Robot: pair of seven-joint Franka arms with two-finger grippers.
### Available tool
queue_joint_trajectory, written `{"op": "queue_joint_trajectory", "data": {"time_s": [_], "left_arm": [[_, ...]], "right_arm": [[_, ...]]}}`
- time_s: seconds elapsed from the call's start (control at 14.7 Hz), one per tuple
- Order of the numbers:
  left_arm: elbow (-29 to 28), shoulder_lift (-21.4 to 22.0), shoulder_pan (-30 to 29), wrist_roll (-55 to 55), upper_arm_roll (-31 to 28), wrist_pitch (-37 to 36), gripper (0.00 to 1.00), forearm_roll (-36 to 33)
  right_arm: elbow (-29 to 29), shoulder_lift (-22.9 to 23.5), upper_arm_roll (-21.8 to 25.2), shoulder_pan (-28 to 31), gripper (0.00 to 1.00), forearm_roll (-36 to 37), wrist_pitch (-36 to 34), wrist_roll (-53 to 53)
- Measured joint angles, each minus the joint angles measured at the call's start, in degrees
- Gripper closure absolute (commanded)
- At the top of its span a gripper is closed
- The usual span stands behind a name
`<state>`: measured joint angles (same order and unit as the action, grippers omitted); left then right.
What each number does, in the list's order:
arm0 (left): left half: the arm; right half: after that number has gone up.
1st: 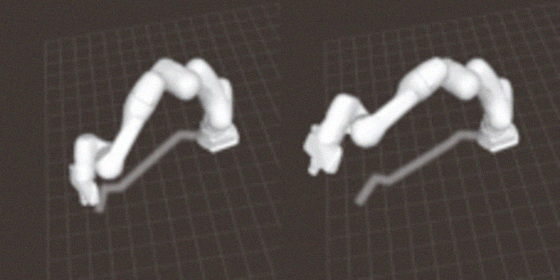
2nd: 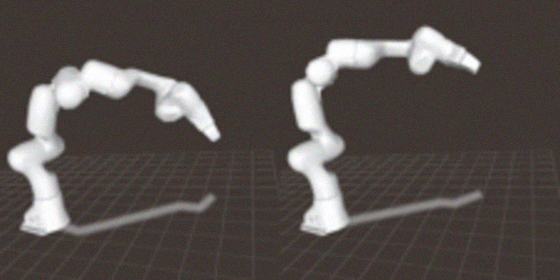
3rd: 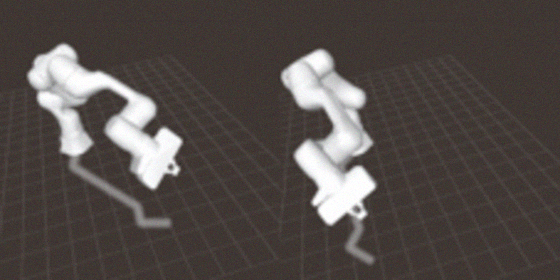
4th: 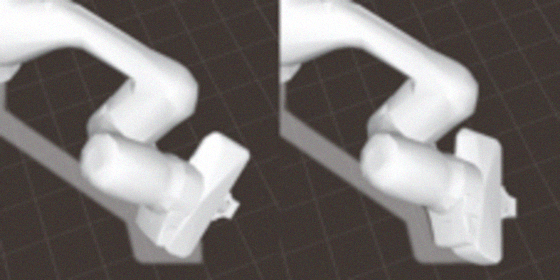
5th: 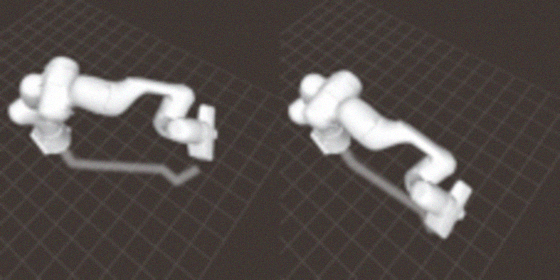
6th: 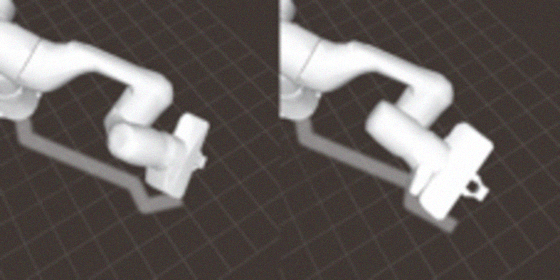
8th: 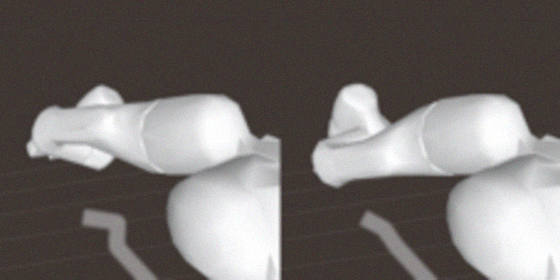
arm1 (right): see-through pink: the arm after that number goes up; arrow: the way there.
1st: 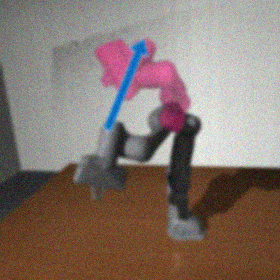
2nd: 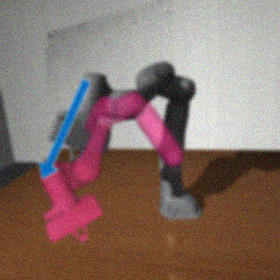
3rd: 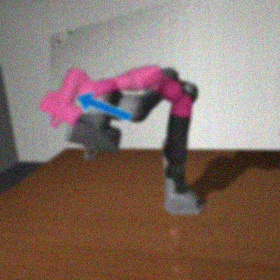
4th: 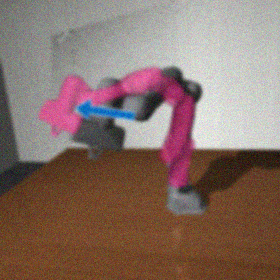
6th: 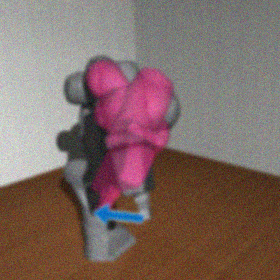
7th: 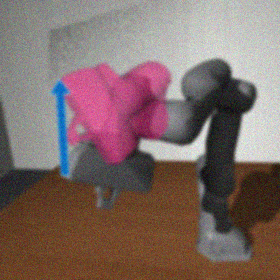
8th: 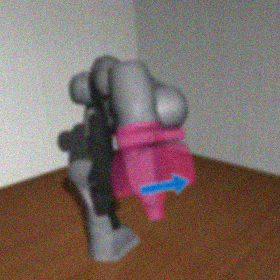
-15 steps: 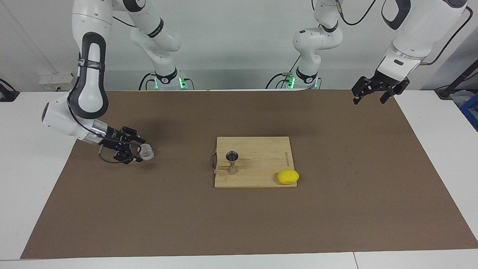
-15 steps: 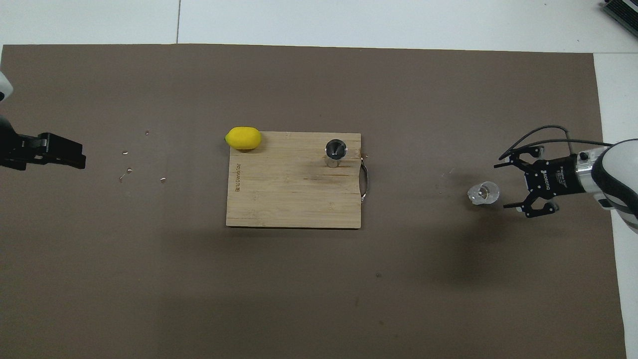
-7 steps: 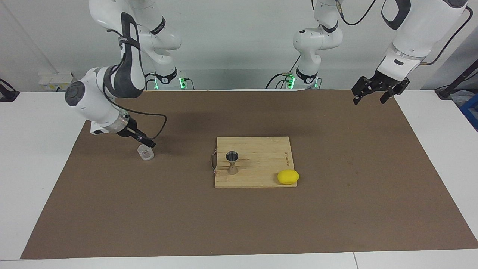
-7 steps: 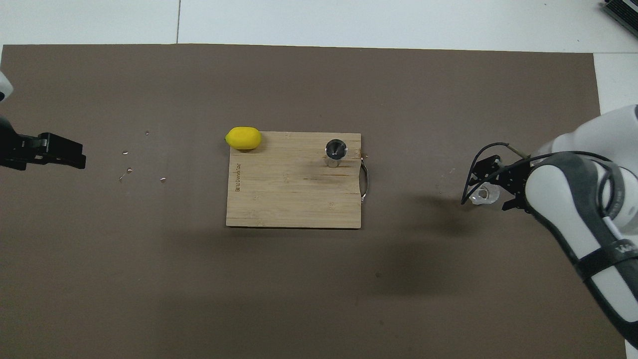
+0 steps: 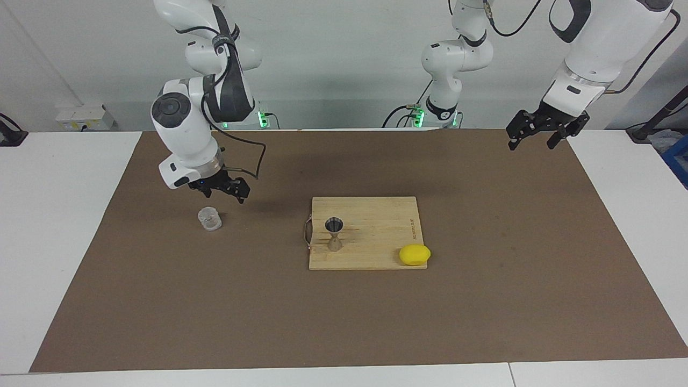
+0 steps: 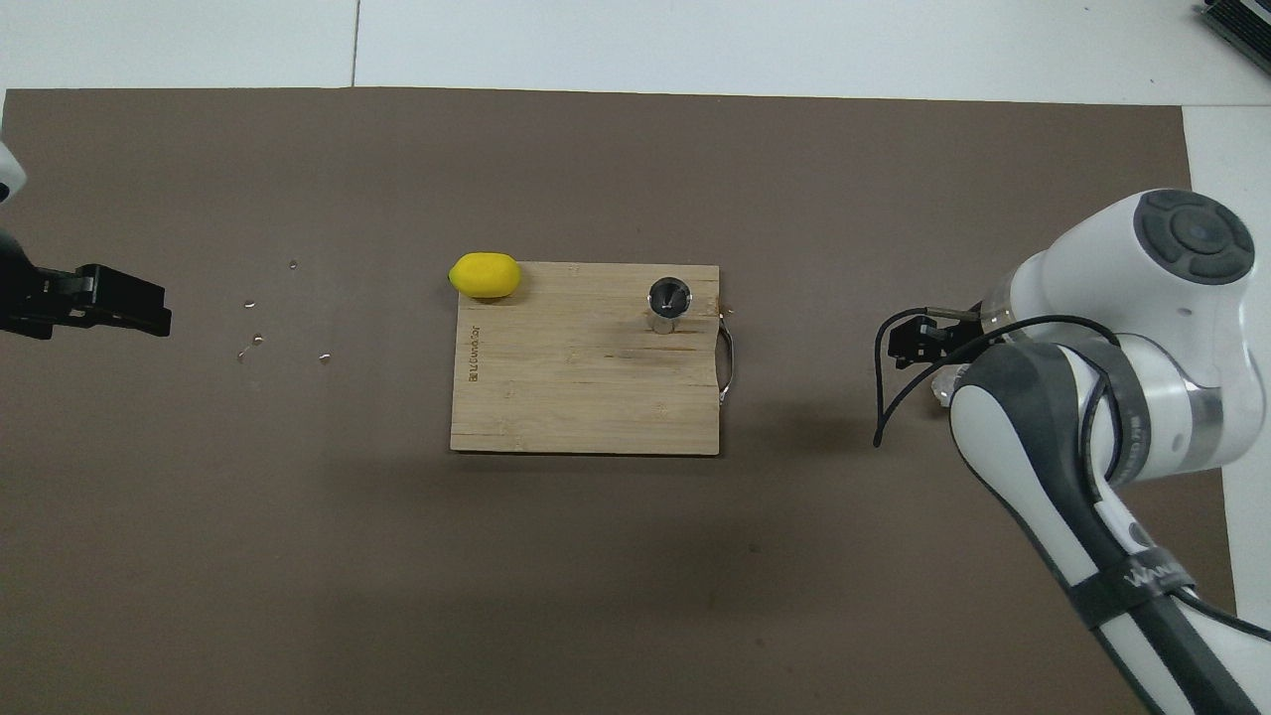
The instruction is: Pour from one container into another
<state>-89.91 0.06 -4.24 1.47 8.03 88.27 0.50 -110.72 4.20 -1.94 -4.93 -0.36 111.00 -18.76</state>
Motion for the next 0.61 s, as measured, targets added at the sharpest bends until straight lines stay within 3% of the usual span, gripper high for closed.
{"op": "queue_joint_trajectory", "data": {"time_s": [0.61], "left_arm": [[0.0,0.0,0.0,0.0,0.0,0.0,0.0,0.0]], "right_arm": [[16.3,-3.38,0.73,0.91,0.0,0.4,-12.83,0.49]]}}
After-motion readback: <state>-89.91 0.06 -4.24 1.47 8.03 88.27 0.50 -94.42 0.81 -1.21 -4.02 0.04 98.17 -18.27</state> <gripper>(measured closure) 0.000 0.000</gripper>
